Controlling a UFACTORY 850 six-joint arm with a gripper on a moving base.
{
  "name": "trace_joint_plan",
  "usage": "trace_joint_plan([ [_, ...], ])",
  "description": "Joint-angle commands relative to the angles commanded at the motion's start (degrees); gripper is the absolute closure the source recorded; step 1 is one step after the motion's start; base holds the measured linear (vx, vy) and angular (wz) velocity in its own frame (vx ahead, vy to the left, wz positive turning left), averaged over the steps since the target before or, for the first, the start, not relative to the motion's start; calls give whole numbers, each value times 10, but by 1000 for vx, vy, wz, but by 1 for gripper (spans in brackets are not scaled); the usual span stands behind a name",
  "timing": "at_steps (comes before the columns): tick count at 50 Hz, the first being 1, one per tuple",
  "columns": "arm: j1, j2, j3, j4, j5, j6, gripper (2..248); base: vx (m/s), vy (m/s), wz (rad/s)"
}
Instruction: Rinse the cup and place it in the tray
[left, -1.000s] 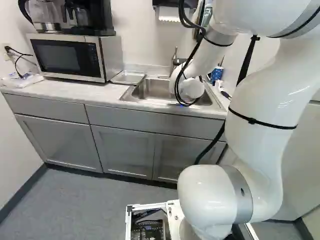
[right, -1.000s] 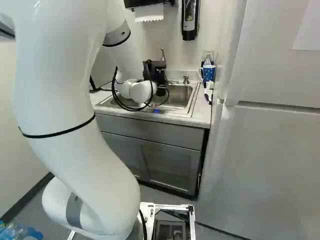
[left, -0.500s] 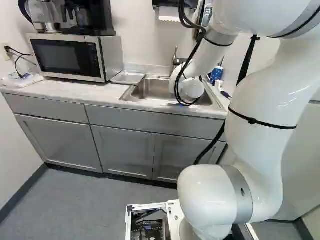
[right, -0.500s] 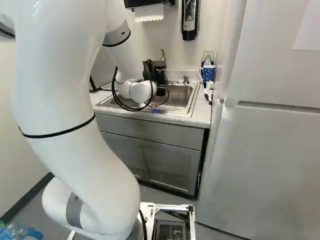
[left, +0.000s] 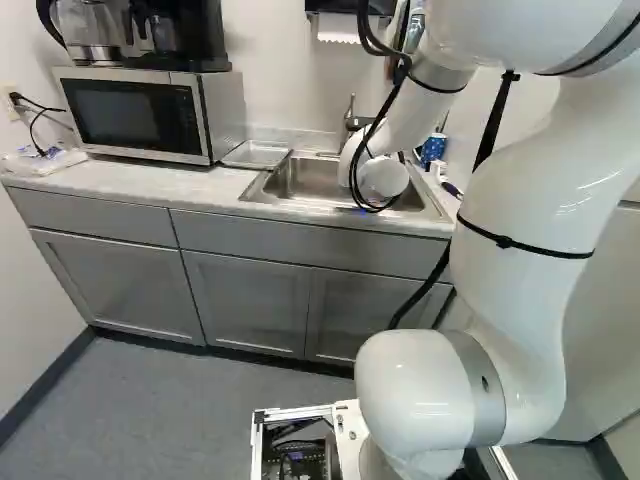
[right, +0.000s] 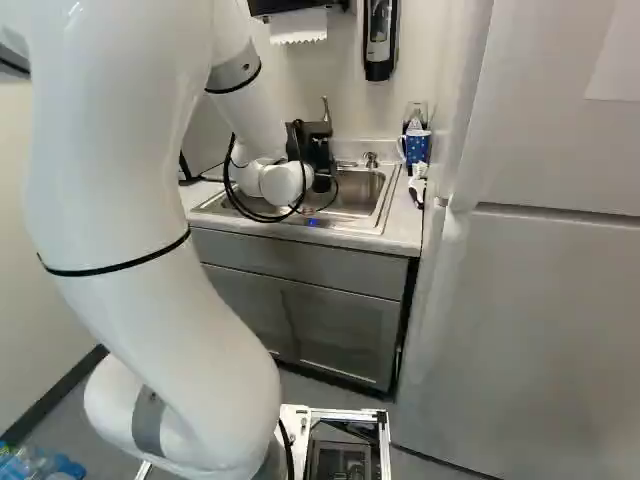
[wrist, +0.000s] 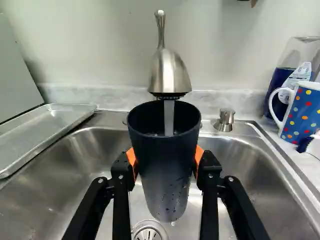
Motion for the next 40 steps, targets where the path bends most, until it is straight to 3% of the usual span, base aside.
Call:
trace_joint_plan([
  [40, 0, 0, 0, 0, 0, 0, 126, 0, 0, 0],
])
